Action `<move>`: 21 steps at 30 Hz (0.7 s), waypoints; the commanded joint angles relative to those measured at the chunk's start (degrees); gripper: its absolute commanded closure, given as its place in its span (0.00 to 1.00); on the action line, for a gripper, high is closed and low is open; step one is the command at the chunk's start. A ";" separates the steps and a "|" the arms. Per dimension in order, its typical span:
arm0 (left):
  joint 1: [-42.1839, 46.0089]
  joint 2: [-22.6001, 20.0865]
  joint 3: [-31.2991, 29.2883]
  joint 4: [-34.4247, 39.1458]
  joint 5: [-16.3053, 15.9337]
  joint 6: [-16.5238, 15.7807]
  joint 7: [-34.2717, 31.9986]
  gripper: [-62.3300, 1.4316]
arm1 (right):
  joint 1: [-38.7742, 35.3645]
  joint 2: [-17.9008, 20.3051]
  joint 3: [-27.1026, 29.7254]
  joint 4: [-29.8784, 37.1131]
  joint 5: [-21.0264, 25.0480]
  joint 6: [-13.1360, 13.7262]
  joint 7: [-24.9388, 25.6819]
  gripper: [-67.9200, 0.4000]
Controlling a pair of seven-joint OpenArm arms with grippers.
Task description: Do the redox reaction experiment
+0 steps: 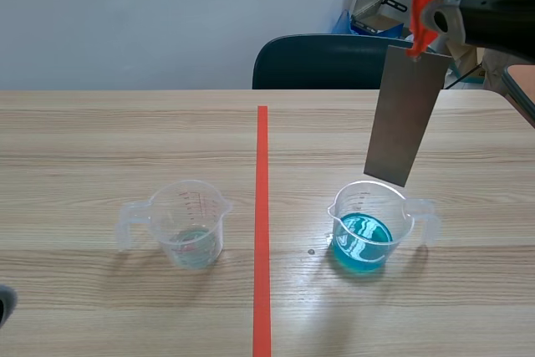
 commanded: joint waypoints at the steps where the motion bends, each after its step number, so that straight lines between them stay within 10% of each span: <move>1: -0.15 0.26 -0.26 0.81 -0.39 -0.28 -0.94 0.00 | 0.96 0.37 0.02 0.39 0.70 0.35 0.66 0.98; 21: -31.69 -0.17 20.50 -12.96 5.75 3.45 5.27 0.01 | 0.96 0.37 0.02 0.39 0.76 0.35 0.98 0.98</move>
